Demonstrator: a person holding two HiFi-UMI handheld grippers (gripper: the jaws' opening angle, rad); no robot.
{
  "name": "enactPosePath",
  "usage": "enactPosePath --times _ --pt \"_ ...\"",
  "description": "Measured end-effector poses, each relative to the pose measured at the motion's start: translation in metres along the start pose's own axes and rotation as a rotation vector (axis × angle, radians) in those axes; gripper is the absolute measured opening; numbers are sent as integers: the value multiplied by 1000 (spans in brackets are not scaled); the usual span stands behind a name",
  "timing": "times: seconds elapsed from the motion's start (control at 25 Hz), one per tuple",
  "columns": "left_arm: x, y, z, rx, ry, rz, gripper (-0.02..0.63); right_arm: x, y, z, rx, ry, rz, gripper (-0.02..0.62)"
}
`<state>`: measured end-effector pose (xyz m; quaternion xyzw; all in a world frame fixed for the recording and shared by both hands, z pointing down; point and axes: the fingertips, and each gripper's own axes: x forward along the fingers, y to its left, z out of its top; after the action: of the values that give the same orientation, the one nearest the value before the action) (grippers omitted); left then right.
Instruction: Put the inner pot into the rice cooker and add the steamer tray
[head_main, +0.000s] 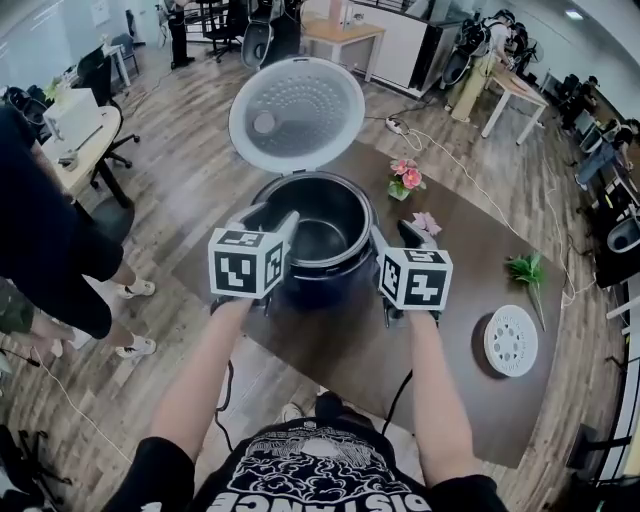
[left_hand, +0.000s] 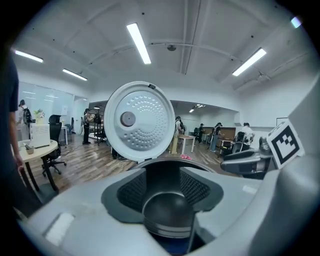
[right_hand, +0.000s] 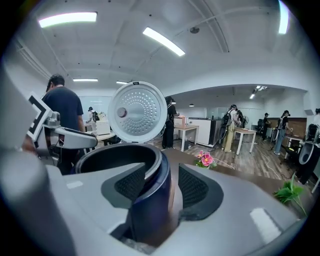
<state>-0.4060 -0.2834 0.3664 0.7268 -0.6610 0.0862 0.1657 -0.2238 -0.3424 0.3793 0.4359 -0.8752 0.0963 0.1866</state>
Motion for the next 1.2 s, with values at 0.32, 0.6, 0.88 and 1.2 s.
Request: enactPosePath --times 0.32,0.6,0.88,1.2 --pt "8 -65 7 49 -21 -139 219 -54 -37 -18 35 -28 -95 235" --pt "19 -116 16 46 -42 -265 232 -95 -75 -29 76 -44 -192 253" --pt "25 -180 19 92 -55 -350 233 -148 -120 -44 117 -86 -307 258" --pt "49 -281 10 126 -25 -434 233 -207 -196 -72 159 -92 -384 258"
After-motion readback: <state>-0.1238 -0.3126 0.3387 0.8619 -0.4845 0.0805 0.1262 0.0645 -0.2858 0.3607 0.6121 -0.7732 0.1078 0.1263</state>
